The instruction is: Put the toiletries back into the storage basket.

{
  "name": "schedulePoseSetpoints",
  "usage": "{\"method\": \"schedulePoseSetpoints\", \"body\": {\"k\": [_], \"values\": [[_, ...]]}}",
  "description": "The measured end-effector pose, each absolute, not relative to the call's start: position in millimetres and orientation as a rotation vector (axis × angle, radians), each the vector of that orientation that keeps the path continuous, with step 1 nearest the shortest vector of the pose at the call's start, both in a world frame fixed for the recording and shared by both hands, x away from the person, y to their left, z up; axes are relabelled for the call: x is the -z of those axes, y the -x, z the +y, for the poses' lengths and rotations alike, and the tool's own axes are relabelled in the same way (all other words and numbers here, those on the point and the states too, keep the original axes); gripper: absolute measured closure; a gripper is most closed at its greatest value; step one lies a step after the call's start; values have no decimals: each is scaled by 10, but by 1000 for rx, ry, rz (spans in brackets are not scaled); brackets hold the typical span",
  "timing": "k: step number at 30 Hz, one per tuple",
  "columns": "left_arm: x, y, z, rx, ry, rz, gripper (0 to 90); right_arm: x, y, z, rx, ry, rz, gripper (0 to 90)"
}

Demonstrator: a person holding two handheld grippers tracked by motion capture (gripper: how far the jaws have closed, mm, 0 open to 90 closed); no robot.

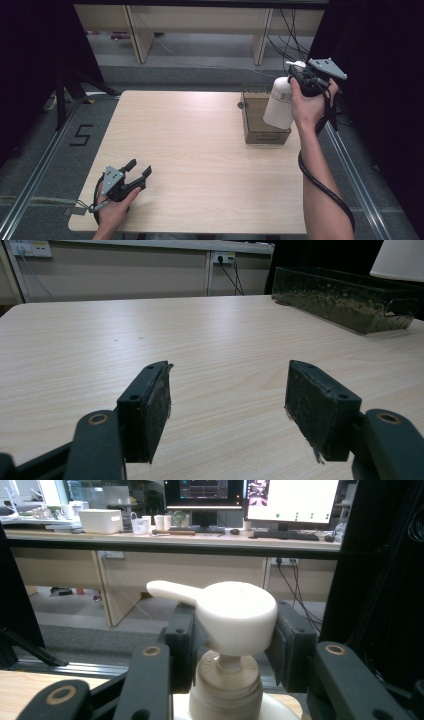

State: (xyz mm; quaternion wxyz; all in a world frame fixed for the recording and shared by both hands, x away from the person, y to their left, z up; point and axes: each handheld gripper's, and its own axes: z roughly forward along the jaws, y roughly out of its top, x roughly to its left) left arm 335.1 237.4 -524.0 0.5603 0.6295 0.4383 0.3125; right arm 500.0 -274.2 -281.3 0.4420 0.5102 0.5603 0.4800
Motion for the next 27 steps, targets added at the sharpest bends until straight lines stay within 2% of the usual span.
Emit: {"method": "schedulePoseSetpoints", "body": {"k": [27], "values": [[5240,-3348,2377,-733,-1484,1032,340,2967,-5096,-2752,-1179,-1279,1436,599]]}}
